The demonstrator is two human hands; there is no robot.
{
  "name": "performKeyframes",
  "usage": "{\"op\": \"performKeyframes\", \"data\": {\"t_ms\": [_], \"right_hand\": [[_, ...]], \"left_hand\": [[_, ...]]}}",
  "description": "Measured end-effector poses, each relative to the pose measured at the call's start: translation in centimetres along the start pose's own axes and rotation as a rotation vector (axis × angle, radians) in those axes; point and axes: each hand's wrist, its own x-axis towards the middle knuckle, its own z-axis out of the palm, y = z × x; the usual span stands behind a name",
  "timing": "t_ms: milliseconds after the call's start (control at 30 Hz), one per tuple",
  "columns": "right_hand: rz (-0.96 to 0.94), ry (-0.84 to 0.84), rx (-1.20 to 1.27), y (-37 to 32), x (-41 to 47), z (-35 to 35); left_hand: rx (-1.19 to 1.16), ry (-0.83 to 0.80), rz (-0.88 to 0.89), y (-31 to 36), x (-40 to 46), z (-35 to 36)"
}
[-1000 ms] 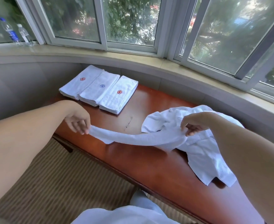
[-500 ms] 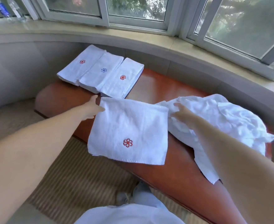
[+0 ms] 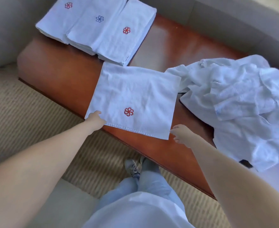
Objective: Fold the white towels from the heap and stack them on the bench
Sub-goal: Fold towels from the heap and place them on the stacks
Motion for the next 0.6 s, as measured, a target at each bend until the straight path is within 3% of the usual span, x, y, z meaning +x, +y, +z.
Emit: {"op": "performKeyframes", "data": {"t_ms": [133, 367, 600], "right_hand": [[0.105, -0.020, 0.147, 0.6, 0.6, 3.0], [0.008, 0.172, 0.139, 1.9, 2.8, 4.2], [-0.026, 0.439, -0.053, 4.8, 3.2, 1.2]], "left_hand": [[0.015, 0.094, -0.029, -1.8, 1.9, 1.1], [0.001, 0.192, -0.104, -3.6, 4.0, 0.5], [-0.024, 0.031, -0.122, -4.6, 3.7, 2.2]]}}
